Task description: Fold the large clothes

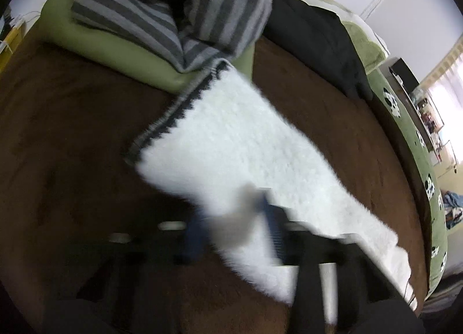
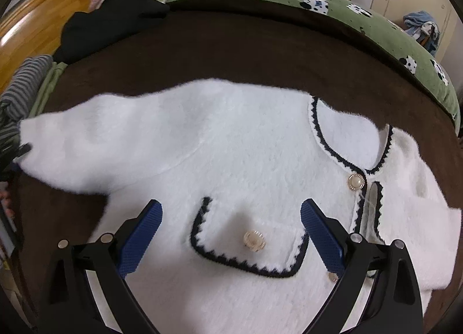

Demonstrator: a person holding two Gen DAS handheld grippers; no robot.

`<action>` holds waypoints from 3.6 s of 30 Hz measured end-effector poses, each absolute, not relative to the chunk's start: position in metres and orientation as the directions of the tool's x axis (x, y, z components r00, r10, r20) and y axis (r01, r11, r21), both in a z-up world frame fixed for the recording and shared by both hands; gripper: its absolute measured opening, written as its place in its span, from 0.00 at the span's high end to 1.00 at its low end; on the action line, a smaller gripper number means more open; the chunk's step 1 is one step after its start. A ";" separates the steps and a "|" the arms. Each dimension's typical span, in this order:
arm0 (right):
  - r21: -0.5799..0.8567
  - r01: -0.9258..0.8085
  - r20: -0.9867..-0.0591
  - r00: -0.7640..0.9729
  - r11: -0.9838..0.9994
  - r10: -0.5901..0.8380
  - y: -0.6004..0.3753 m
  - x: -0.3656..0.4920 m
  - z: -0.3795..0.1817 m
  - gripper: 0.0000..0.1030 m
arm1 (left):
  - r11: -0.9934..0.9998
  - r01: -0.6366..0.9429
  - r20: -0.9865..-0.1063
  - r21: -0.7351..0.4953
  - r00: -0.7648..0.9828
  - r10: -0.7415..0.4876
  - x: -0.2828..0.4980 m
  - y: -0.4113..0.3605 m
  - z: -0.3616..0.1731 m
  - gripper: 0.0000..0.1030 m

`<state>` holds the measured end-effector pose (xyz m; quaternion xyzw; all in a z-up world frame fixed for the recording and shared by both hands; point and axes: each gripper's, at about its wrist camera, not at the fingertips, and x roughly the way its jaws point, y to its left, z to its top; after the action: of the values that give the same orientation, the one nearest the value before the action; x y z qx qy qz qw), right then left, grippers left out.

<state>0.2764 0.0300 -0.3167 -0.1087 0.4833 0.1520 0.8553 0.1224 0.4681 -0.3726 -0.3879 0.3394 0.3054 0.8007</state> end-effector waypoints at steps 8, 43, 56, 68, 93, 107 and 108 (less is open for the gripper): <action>0.003 -0.352 -0.857 0.481 0.936 0.184 0.040 0.312 -0.344 0.06 | 0.563 -0.678 -0.715 -0.471 0.668 0.206 0.122 0.463 -0.356 0.86; 0.075 -0.008 -0.809 0.585 0.997 0.065 -0.192 0.295 -0.251 0.05 | 0.927 0.320 -0.422 -0.195 0.826 -0.373 0.251 0.054 -0.166 0.87; 0.075 0.136 -0.860 0.510 0.988 -0.005 -0.293 0.250 -0.300 0.05 | 0.892 0.452 -0.756 -0.019 0.577 -0.309 0.249 -0.062 -0.330 0.79; 0.102 0.124 -0.865 0.501 0.987 0.026 -0.288 0.251 -0.301 0.05 | 0.939 0.330 -0.735 -0.092 0.613 -0.288 0.238 -0.032 -0.309 0.13; 0.113 -0.212 -0.885 0.422 0.971 0.195 -0.141 0.300 -0.328 0.76 | 0.981 0.144 -0.853 -0.133 0.488 -0.188 0.284 0.112 -0.352 0.06; 0.102 -0.165 -0.839 0.516 0.981 0.174 -0.140 0.292 -0.353 0.73 | 0.979 0.173 -0.810 -0.109 0.555 -0.188 0.279 0.113 -0.369 0.05; 0.105 -0.164 -0.839 0.516 0.981 0.176 -0.142 0.290 -0.352 0.73 | 0.979 0.173 -0.810 -0.109 0.556 -0.188 0.279 0.113 -0.369 0.05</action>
<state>0.2905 -0.1422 -0.3518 0.0064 0.4824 0.0978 0.8705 0.2788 0.1126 -0.3689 -0.0084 0.4601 -0.1024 0.8819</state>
